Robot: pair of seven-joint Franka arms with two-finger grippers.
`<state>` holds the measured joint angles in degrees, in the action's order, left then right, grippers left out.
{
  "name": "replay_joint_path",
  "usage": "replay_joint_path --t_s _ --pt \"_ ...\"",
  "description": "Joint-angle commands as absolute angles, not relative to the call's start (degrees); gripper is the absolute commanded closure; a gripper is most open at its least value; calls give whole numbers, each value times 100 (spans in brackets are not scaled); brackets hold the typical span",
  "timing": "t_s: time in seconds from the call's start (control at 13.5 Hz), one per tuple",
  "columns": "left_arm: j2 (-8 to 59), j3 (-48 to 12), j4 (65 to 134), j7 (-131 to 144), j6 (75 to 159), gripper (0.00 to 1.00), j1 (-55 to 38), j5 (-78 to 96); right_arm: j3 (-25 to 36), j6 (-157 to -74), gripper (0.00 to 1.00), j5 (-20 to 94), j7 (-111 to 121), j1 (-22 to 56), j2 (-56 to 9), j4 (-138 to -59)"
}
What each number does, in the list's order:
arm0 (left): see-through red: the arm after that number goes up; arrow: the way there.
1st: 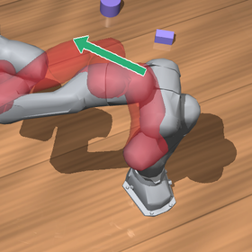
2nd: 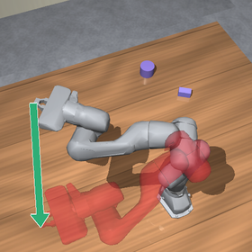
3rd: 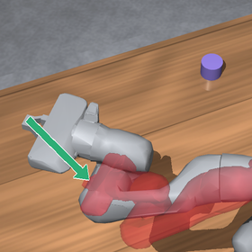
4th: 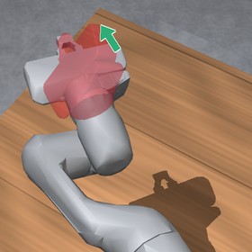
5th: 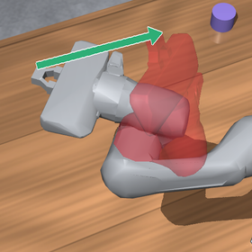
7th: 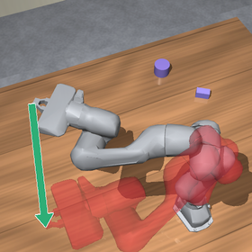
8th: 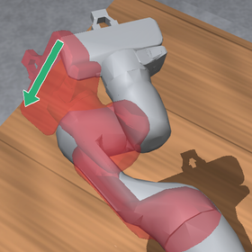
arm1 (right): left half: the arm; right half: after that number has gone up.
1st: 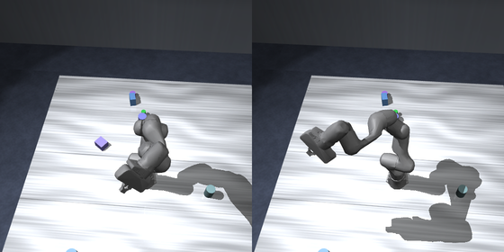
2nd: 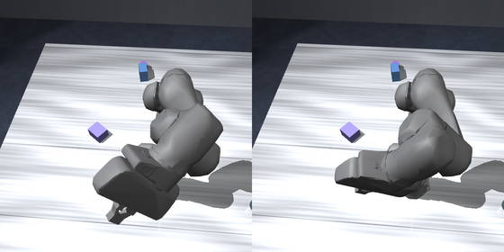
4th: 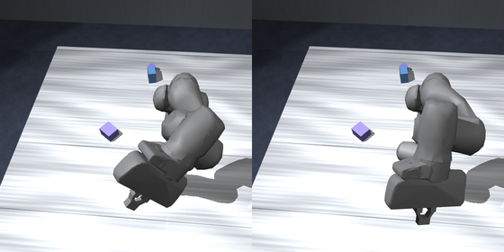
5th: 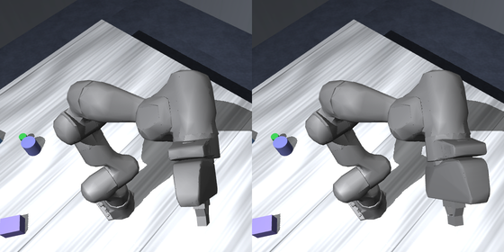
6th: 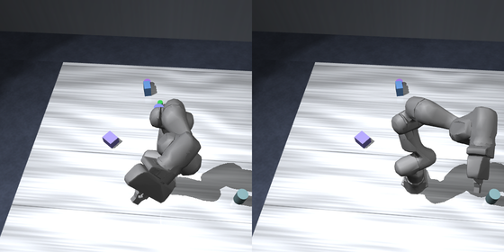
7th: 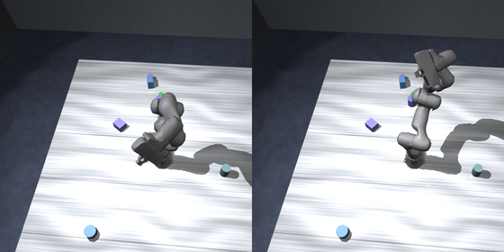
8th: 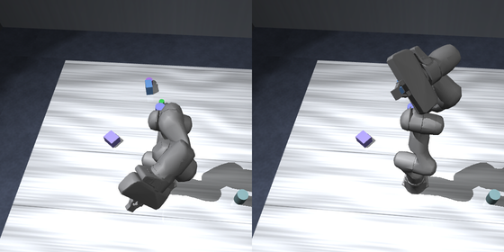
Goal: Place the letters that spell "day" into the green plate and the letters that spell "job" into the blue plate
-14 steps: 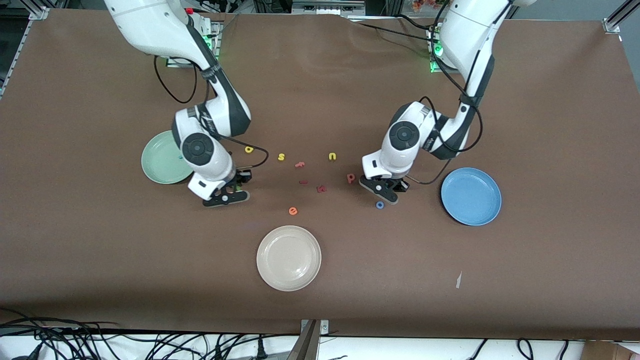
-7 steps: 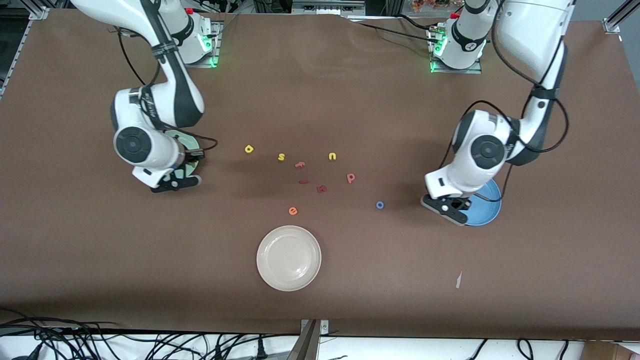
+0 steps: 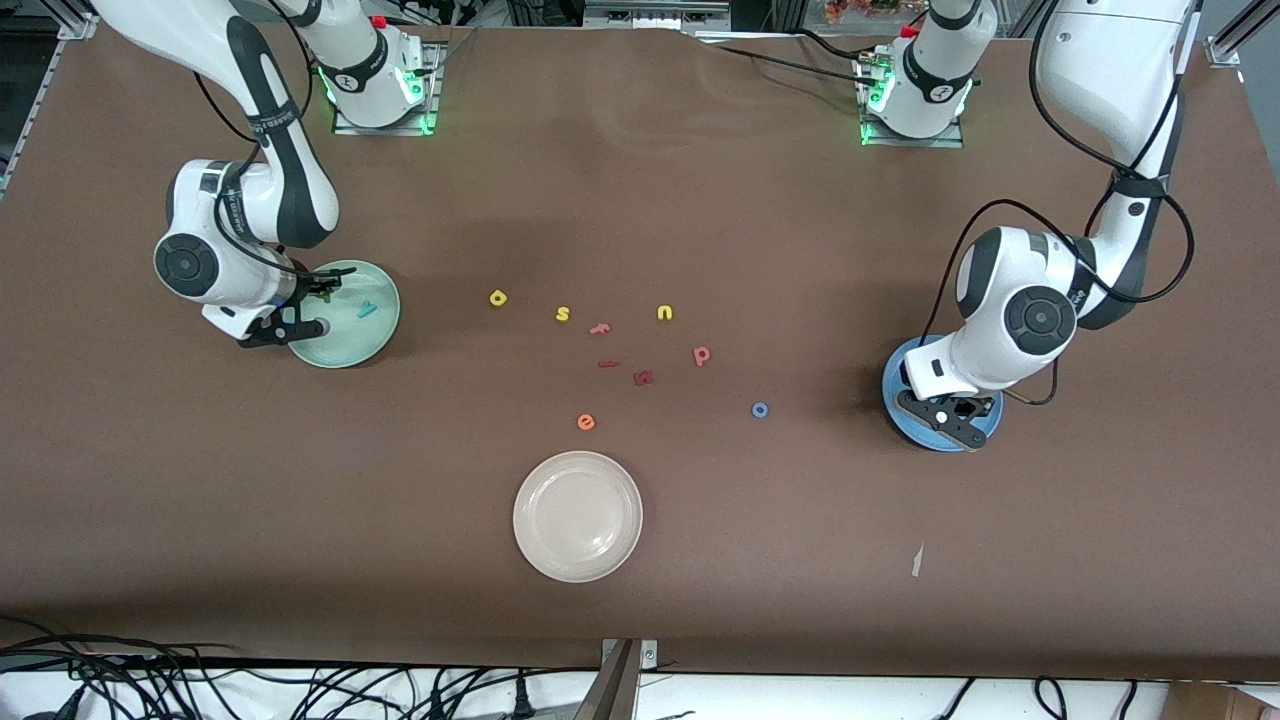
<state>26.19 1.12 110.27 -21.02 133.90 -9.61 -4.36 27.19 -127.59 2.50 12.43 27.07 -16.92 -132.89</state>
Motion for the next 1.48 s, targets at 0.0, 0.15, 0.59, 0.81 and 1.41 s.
replay_joint_path --t_s 0.0,0.15,0.59,0.81,1.41 --pt "2575 27 10960 -2083 13412 55 -1037 -475 2707 -12527 0 395 1257 2619 -1521 -13325" --pt "2802 -44 10715 -1996 13552 52 -1404 329 2602 -12253 0 404 1239 2663 -1232 -13176" --pt "3717 -35 9757 -1357 14282 41 -2310 1090 1339 -12734 0 958 -838 2689 -1257 -13043" --pt "3910 -18 9738 -1116 14606 39 -2461 1081 800 -13418 0 932 -2429 3013 -1475 -13043" --pt "3999 -18 9958 -721 14590 34 -2672 1020 809 -15047 18 923 -4852 4148 -2364 -13052"
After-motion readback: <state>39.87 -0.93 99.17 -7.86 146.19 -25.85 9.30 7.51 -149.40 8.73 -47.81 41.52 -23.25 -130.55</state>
